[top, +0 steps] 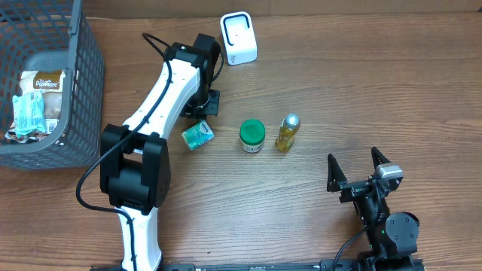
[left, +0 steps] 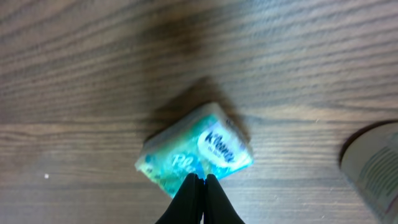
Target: Scan the item barcode
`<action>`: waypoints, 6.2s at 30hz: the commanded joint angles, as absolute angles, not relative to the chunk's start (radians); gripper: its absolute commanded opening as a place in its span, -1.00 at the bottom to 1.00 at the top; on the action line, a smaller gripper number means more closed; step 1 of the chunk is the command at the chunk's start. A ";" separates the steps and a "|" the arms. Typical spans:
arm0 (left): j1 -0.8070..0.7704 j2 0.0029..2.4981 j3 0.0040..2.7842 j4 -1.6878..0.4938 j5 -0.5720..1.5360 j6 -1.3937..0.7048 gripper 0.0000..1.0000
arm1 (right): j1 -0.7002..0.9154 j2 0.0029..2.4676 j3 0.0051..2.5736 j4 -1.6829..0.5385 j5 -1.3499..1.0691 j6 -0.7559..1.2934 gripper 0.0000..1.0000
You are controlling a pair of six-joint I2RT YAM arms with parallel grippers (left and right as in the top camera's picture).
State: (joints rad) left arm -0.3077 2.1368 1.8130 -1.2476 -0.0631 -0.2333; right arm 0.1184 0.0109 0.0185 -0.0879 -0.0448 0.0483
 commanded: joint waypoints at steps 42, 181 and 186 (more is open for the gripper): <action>-0.322 2.141 1.826 -1.248 0.002 -0.252 -0.89 | 0.116 0.003 0.008 -0.081 -0.039 0.040 1.00; -0.336 2.132 1.834 -1.279 0.098 -0.122 -0.92 | 0.116 0.003 0.008 -0.081 -0.039 0.040 1.00; -0.368 2.133 1.811 -1.268 0.045 -0.107 -0.89 | 0.116 0.003 0.008 -0.081 -0.039 0.040 1.00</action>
State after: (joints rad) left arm -0.3405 2.1380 1.8130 -1.2751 0.0780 -0.1482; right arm 0.1184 0.0109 0.0185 -0.0875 -0.0448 0.0479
